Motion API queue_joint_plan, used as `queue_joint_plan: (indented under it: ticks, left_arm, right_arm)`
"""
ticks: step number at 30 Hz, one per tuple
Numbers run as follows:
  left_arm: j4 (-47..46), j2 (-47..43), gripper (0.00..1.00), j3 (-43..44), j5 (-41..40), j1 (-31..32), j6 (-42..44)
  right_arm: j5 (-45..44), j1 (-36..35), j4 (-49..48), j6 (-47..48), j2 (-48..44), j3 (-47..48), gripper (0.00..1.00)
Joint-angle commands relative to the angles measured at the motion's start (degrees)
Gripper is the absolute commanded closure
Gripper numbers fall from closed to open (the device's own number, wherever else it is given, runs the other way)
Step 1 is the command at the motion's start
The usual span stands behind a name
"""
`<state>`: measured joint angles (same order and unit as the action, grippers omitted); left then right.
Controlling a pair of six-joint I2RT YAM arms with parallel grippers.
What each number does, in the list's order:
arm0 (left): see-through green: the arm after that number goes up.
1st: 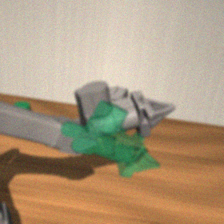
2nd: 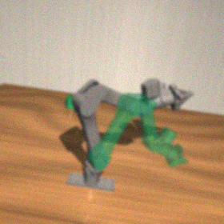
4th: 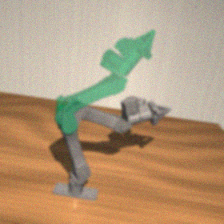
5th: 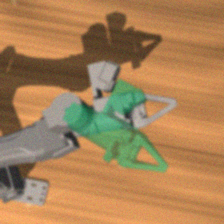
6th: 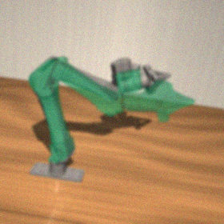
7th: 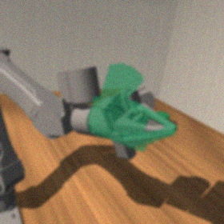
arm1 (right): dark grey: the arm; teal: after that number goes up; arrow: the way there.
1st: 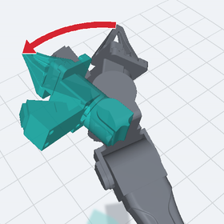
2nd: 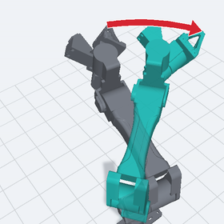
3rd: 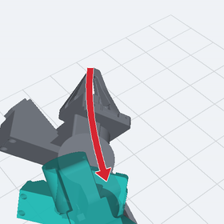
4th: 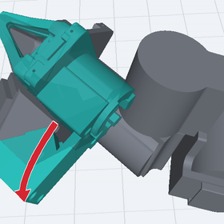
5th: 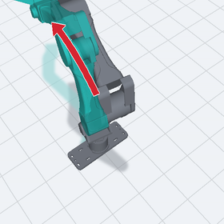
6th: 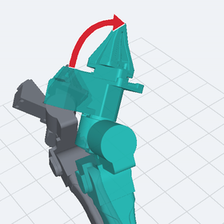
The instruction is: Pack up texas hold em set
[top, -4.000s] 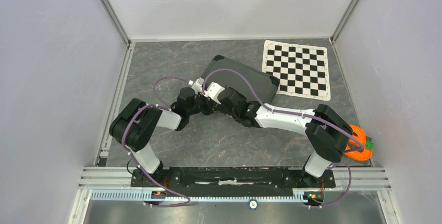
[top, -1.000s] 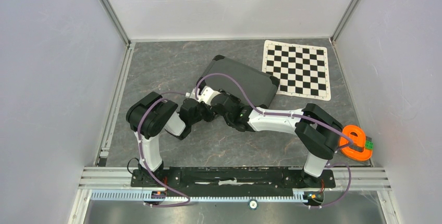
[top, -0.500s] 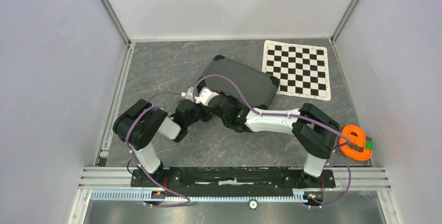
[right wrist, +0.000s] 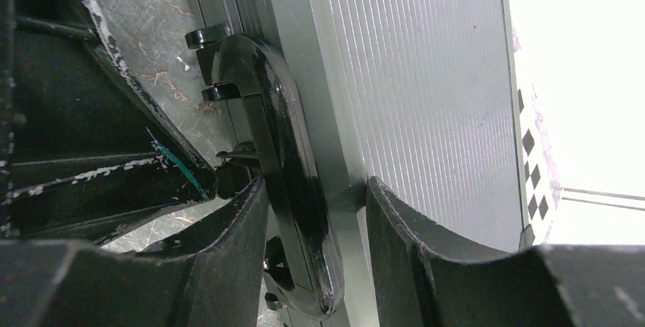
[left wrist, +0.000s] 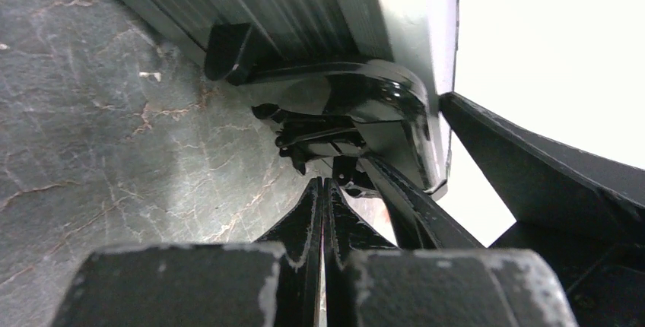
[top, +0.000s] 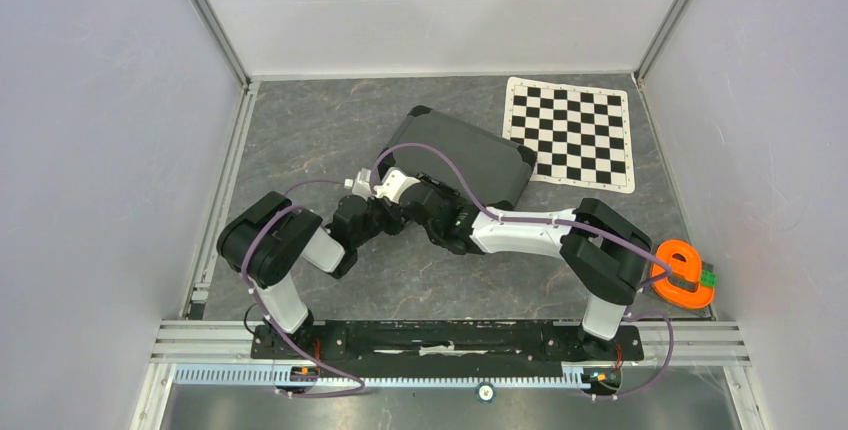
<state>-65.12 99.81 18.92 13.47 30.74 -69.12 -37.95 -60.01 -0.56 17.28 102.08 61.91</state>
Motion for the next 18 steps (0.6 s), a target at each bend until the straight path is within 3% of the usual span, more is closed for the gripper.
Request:
queue_joint_plan:
  ticks: [1, 8, 18]
  left_arm:
    - [-10.07, 0.55, 0.98, -0.98, -1.17, 0.46, -0.31]
    - [-13.05, 7.17, 0.98, 2.14, 0.04, 1.21, -3.29]
    - [0.42, 5.41, 0.98, 3.6, -4.02, 1.25, 0.4]
  right_arm:
    - [3.15, 1.01, 6.53, -3.96, 2.33, -0.87, 0.65]
    - [4.95, 1.55, 6.38, -4.79, 1.98, -0.88, 0.66]
    - [5.91, 1.65, 6.39, -4.97, 2.23, -0.52, 0.67]
